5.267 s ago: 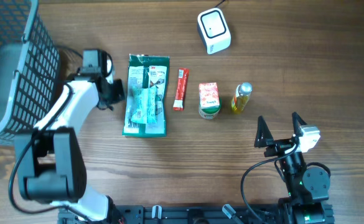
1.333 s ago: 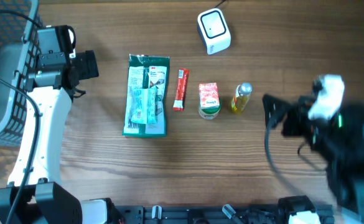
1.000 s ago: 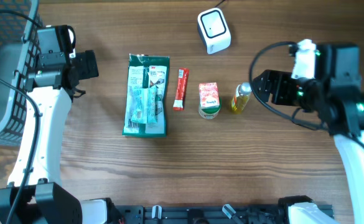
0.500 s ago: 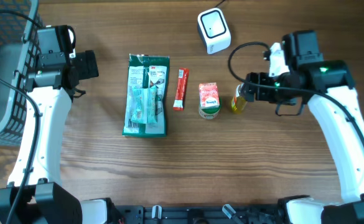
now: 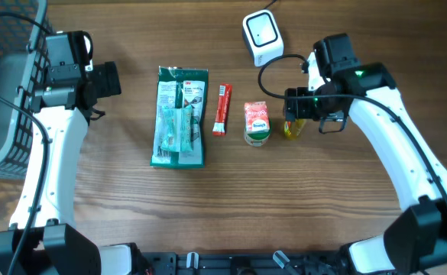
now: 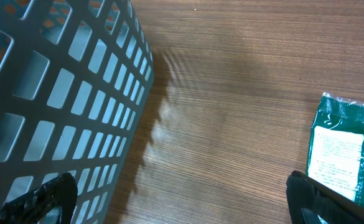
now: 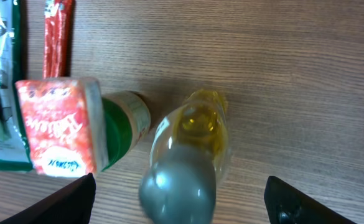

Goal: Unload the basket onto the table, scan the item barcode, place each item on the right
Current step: 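Reach the right gripper over the yellow oil bottle and lower onto it, then close the right gripper around the oil bottle neck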

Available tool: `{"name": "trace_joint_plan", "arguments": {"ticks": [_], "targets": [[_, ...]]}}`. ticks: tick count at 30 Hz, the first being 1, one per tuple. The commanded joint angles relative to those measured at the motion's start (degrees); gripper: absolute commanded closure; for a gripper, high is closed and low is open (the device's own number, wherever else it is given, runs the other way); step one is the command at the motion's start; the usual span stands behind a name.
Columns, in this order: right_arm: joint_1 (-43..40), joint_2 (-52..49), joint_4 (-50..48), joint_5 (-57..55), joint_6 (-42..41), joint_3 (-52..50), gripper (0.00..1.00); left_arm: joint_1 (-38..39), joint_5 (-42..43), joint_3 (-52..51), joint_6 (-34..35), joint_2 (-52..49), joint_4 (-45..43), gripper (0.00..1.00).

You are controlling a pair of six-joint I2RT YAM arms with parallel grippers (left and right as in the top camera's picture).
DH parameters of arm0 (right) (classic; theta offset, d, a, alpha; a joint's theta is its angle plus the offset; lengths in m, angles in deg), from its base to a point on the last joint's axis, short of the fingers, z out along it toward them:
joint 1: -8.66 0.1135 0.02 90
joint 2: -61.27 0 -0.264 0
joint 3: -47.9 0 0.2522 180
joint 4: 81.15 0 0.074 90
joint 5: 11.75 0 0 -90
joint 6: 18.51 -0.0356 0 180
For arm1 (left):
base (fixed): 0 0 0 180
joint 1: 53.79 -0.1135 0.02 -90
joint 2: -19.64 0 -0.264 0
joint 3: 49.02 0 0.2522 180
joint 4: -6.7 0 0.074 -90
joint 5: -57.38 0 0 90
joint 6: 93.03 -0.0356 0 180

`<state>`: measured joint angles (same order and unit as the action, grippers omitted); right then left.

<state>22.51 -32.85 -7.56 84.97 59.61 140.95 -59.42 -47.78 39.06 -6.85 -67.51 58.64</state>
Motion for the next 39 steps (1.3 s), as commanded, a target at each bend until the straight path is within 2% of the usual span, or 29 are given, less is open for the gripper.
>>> {"name": "trace_joint_plan", "arguments": {"ticks": [1, 6, 8, 10, 19, 23, 26, 34, 39], "targets": [[0.52, -3.10, -0.50, -1.60, -0.37, 0.85, 0.13, -0.02, -0.11, 0.13, -0.44, 0.04, -0.13, 0.00], [0.57, -4.81, -0.44, -4.81, -3.04, 0.85, 0.14, 0.00, -0.11, 0.13, -0.44, 0.04, -0.13, 0.00], [0.57, -4.96, -0.52, -4.81, -3.39, 0.85, 0.23, -0.02, -0.11, 0.13, -0.44, 0.04, -0.13, 0.00], [0.57, -5.05, -0.79, -4.79, -3.41, 0.85, 0.26, -0.02, -0.11, 0.13, -0.44, 0.04, -0.13, 0.00], [1.95, -5.05, -0.96, -4.87, -6.56, 0.85, 0.26, -0.02, -0.11, 0.13, -0.44, 0.04, -0.13, 0.00], [3.06, -5.09, -0.50, -8.35, -8.02, 0.85, 0.26, -0.02, -0.11, 0.13, -0.44, 0.04, -0.13, 0.00], [3.08, -5.09, -0.50, -8.41, -9.03, 0.85, 0.31, 0.00, -0.11, 0.13, -0.44, 0.04, -0.13, 0.00], [3.23, -7.13, -0.44, -8.41, -10.73, 0.83, 0.32, 0.00, -0.11, 0.13, -0.44, 0.04, -0.13, 0.00], [3.72, -8.17, -0.72, -8.81, -10.64, 0.83, 0.38, -0.02, -0.11, 0.13, -0.44, 0.04, -0.13, 0.00]]}}
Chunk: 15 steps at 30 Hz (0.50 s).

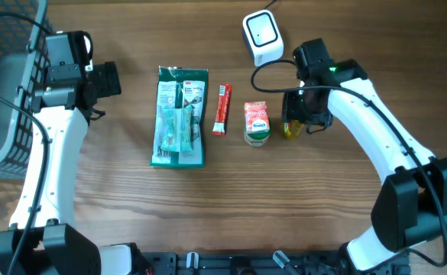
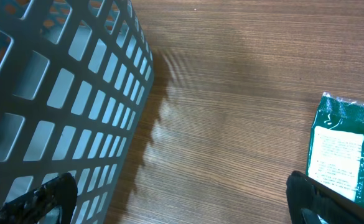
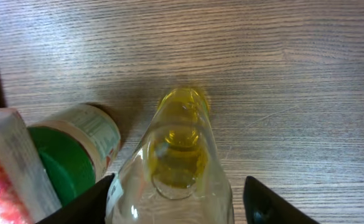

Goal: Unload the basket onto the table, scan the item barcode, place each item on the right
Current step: 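Close the right gripper around the oil bottle neck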

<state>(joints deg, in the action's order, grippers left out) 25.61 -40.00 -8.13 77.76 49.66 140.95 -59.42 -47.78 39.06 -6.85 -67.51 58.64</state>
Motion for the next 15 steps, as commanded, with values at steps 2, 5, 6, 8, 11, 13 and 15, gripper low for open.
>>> {"name": "trace_joint_plan", "arguments": {"ticks": [2, 5, 6, 8, 11, 13, 15], "targets": [[0.61, -1.03, -0.42, -3.32, -0.83, 0.83, 0.40, 0.00, -0.11, 0.13, -0.44, 0.04, -0.13, 0.00], [0.61, -1.03, -0.57, -3.78, -0.79, 0.83, 0.42, -0.02, -0.11, 0.13, -0.44, 0.04, -0.13, 0.00], [0.61, -1.03, -0.55, -3.76, -0.81, 0.83, 0.43, -0.02, -0.09, 0.13, -0.44, 0.04, -0.13, 0.00], [0.61, -1.03, -0.52, -3.78, -0.66, 0.83, 0.47, -0.02, -0.11, 0.13, -0.44, 0.04, -0.13, 0.00], [0.61, -1.03, -1.40, -3.78, 0.61, 0.83, 0.48, -0.02, -0.11, 0.13, -0.44, 0.04, -0.11, 0.00], [0.61, -1.03, -1.62, -3.78, 3.78, 0.83, 0.48, -0.02, -0.11, 0.13, -0.44, 0.04, -0.11, 0.00], [0.61, -1.03, -1.62, -3.80, 6.93, 0.83, 0.49, -0.02, -0.11, 0.13, -0.44, 0.04, -0.13, 0.00]]}}
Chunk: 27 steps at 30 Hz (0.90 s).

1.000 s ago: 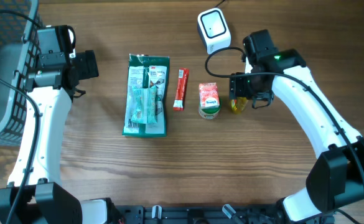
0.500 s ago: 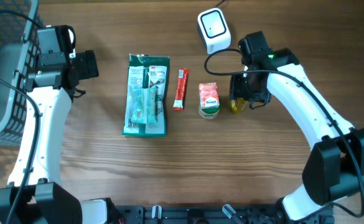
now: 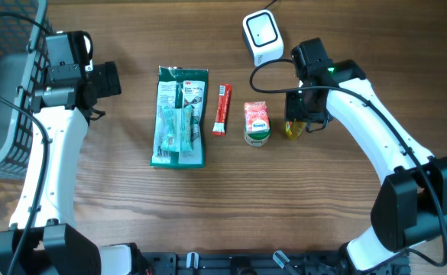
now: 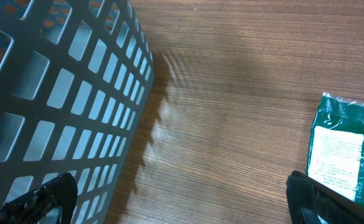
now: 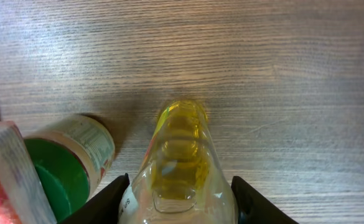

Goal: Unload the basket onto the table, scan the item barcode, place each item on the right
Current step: 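Close the right gripper around the oil bottle neck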

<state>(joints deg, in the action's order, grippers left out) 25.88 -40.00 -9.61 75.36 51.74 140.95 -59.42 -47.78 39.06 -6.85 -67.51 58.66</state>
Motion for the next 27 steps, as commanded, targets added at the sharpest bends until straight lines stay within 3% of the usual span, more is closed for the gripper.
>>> {"name": "trace_joint_plan", "arguments": {"ticks": [1, 13, 15, 18, 27], "targets": [[0.35, -1.03, -0.15, -1.84, 6.54, 0.83, 0.49, -0.02, -0.11, 0.13, -0.44, 0.04, -0.15, 0.00], [0.35, -1.03, -2.23, -3.48, 9.03, 0.83, 0.52, -0.02, -0.11, 0.13, -0.44, 0.04, -0.15, 0.00], [0.39, -1.03, -1.05, -0.79, 6.78, 0.83, 0.39, -0.02, -0.11, 0.13, -0.44, 0.04, -0.13, 0.00], [0.39, -1.03, 0.44, -0.68, 2.45, 0.83, 0.39, -0.02, -0.11, 0.13, -0.44, 0.04, -0.15, 0.00], [0.39, -1.51, 1.27, -0.68, -0.15, 0.81, 0.46, -0.02, -0.11, 0.13, -0.44, 0.04, -0.15, 0.00]]}}
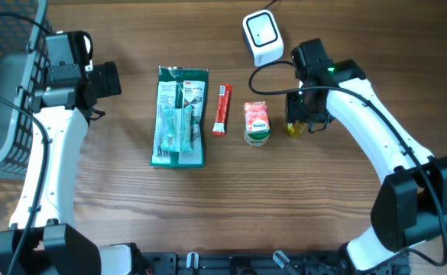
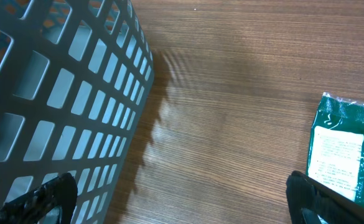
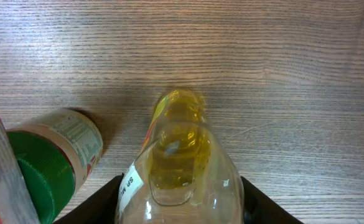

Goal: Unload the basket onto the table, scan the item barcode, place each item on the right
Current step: 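Close the right gripper around the oil bottle neck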

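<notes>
A small clear bottle of yellow liquid point(image 1: 293, 127) stands on the wooden table, right of the other items. In the right wrist view the bottle point(image 3: 178, 155) fills the space between my right gripper's point(image 3: 180, 202) black fingers point(image 3: 101, 204), which press on both its sides. From above, my right gripper point(image 1: 303, 114) sits over it. The white barcode scanner point(image 1: 261, 34) stands at the back, just behind. My left gripper point(image 1: 105, 79) hangs open at the far left, holding nothing point(image 2: 182, 196).
A green-lidded jar with a red carton on it point(image 1: 257, 122) stands right beside the bottle. A red stick pack point(image 1: 221, 109) and a green packet point(image 1: 179, 116) lie further left. A grey mesh basket point(image 1: 1, 99) fills the left edge.
My right gripper's fingers have come in against the bottle's sides, and the bottle looks a little larger in the wrist view. The left arm has not moved.
My right gripper first hovered wide open above the bottle and jar. Then it was lower, with the bottle between its open fingers. After that the fingers stood closer to the glass, and now they hold it. The left arm stayed still by the basket.
</notes>
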Available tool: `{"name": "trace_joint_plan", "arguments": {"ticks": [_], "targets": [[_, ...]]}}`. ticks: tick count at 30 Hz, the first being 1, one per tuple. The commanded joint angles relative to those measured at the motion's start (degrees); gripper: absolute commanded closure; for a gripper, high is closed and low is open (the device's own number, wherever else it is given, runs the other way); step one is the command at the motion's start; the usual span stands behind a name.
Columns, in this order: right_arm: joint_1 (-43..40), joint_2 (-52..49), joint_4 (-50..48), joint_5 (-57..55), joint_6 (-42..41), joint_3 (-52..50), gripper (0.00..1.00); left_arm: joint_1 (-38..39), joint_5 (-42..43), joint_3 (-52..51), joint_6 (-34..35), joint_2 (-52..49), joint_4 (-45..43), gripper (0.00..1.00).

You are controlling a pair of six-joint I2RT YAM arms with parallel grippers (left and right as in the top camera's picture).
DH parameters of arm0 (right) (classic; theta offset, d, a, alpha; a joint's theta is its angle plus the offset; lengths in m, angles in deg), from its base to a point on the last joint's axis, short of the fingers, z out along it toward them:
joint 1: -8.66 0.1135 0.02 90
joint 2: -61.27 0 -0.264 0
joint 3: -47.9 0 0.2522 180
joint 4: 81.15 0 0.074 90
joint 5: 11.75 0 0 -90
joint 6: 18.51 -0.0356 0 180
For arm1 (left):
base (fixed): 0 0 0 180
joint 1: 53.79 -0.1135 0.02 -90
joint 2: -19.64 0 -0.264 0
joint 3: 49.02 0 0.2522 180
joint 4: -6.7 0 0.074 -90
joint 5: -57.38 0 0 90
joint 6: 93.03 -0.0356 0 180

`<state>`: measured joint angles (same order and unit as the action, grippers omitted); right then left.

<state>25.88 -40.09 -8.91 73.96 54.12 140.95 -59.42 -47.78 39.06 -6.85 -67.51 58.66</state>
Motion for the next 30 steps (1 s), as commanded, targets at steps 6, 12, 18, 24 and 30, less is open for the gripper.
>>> {"name": "trace_joint_plan", "arguments": {"ticks": [6, 12, 18, 24, 30], "targets": [[0.39, -1.42, -0.70, 0.68, -4.04, -0.79, 0.42, -0.02, -0.11, 0.13, -0.44, 0.04, -0.15, 0.00], [0.39, -1.42, -2.32, 0.70, -4.04, -0.83, 0.13, -0.02, -0.11, 0.13, -0.44, 0.04, -0.15, 0.00], [0.39, -1.42, -1.86, 0.74, -4.07, -0.94, 0.14, -0.02, -0.11, 0.13, -0.44, 0.04, -0.15, 0.00], [0.39, -1.42, -1.42, 0.74, -4.33, -1.03, 0.34, -0.02, -0.11, 0.13, -0.44, 0.04, -0.15, 0.00], [0.39, -1.42, -1.44, 0.70, -5.29, -1.03, 0.37, -0.02, -0.11, 0.13, -0.44, 0.04, -0.15, 0.00]]}}
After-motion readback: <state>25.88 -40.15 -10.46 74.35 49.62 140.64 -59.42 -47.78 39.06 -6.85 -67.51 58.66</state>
